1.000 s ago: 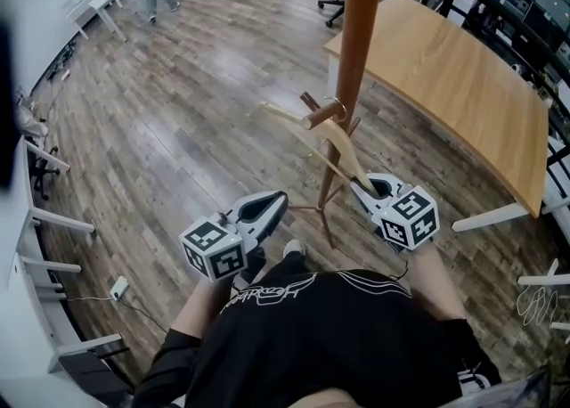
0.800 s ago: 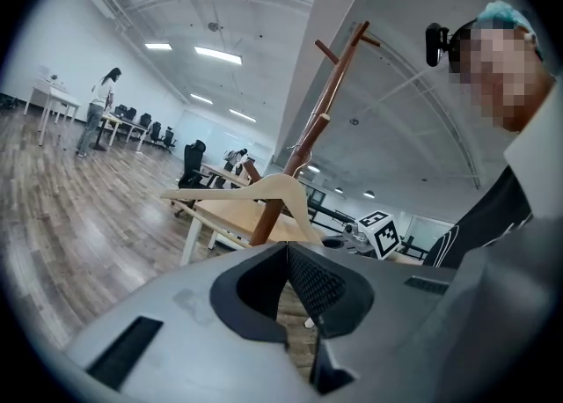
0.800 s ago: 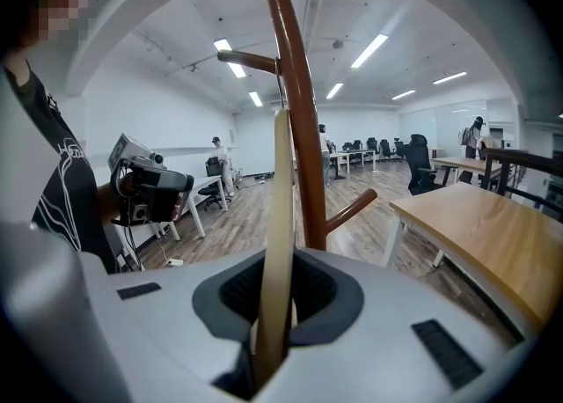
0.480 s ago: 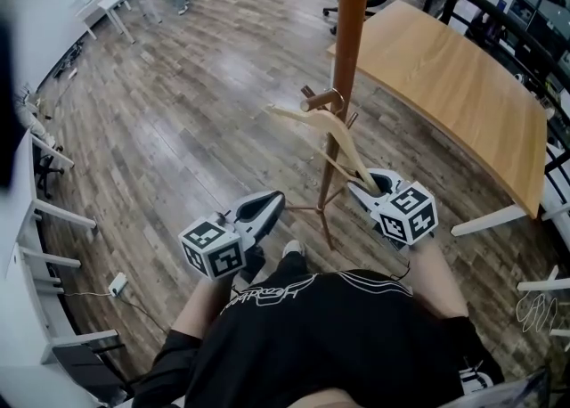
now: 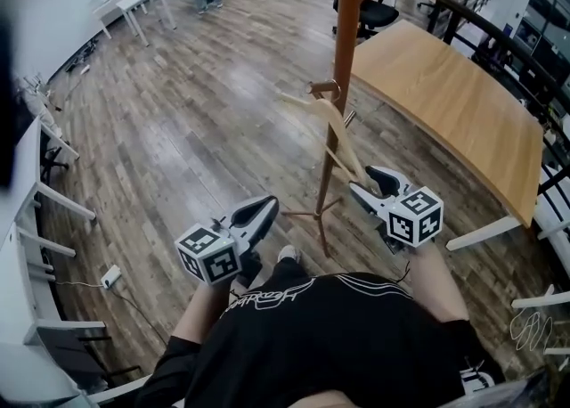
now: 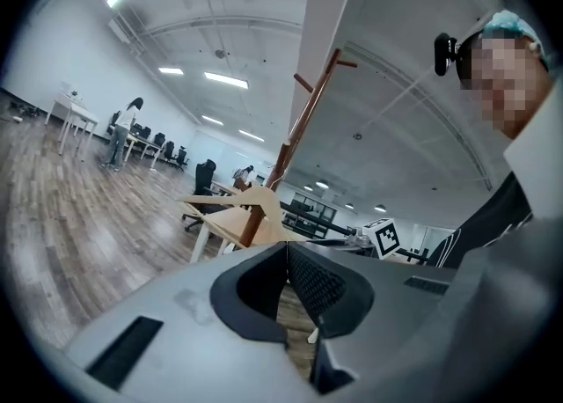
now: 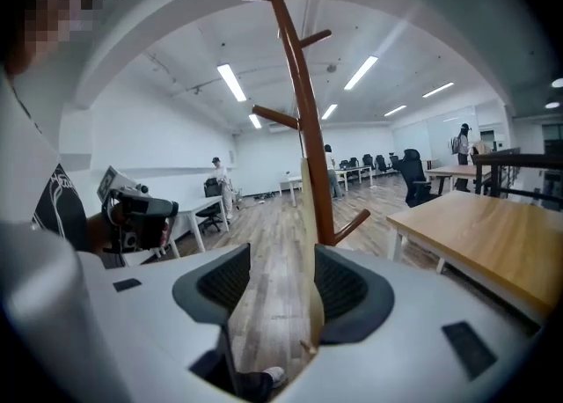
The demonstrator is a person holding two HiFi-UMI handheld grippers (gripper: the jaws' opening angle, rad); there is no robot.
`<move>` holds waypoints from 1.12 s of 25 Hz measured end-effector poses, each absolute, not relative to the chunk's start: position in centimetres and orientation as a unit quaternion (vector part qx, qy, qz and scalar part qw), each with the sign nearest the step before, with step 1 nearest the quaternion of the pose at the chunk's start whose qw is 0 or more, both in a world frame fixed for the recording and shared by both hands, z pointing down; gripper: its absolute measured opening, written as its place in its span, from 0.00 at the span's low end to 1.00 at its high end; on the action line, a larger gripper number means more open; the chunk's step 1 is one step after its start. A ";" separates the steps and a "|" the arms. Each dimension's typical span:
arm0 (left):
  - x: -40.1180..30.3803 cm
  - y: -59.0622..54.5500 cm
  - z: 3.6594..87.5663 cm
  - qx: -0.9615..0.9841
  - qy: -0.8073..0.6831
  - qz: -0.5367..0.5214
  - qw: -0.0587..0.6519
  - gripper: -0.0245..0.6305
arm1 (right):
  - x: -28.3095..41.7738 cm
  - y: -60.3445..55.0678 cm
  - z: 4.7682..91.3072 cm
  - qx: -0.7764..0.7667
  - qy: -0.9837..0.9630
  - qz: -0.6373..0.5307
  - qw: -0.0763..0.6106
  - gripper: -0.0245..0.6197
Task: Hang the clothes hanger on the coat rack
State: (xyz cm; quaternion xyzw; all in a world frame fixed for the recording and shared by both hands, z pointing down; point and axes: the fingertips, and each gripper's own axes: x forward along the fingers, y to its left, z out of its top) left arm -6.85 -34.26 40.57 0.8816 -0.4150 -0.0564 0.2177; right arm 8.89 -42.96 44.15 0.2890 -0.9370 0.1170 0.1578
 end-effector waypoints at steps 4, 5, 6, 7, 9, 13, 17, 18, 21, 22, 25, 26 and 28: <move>-6.7 -32.4 40.0 0.882 -0.418 -0.064 0.208 0.05 | 8.4 -39.9 41.2 0.248 -0.955 0.135 0.089 0.40; -6.5 -32.1 39.9 0.883 -0.417 -0.064 0.205 0.05 | 8.4 -39.3 40.4 0.241 -0.958 0.138 0.073 0.40; -6.2 -31.9 39.7 0.885 -0.414 -0.065 0.203 0.05 | 8.4 -38.6 39.7 0.234 -0.960 0.142 0.059 0.40; -5.8 -31.7 39.4 0.887 -0.411 -0.066 0.200 0.05 | 8.5 -37.9 39.1 0.229 -0.961 0.145 0.048 0.40; -5.1 -31.5 38.7 0.893 -0.401 -0.069 0.193 0.05 | 8.8 -36.5 38.1 0.219 -0.964 0.146 0.035 0.40; -3.9 -30.8 36.7 0.910 -0.372 -0.070 0.170 0.05 | 8.6 -33.7 36.6 0.202 -0.969 0.141 0.023 0.38; -4.7 -28.1 35.7 0.917 -0.358 -0.065 0.164 0.05 | 6.8 -30.5 36.4 0.206 -0.968 0.141 0.028 0.25; -5.2 -27.2 35.6 0.917 -0.357 -0.064 0.166 0.05 | 6.3 -29.8 36.4 0.208 -0.967 0.145 0.028 0.22; -7.1 -24.1 36.1 0.915 -0.359 -0.058 0.176 0.05 | 4.3 -27.0 36.4 0.207 -0.966 0.155 0.026 0.16; -7.9 -23.0 36.3 0.914 -0.361 -0.057 0.179 0.05 | 3.7 -26.0 36.5 0.208 -0.965 0.158 0.025 0.15; -9.9 -19.7 36.8 0.911 -0.364 -0.060 0.186 0.05 | 2.0 -22.8 37.0 0.216 -0.962 0.168 0.019 0.14; -10.5 -18.7 36.8 0.911 -0.363 -0.061 0.187 0.05 | 1.5 -21.7 37.1 0.219 -0.961 0.171 0.017 0.13; -11.3 -16.8 36.9 0.912 -0.359 -0.061 0.187 0.05 | 0.6 -19.7 37.3 0.223 -0.959 0.174 0.015 0.13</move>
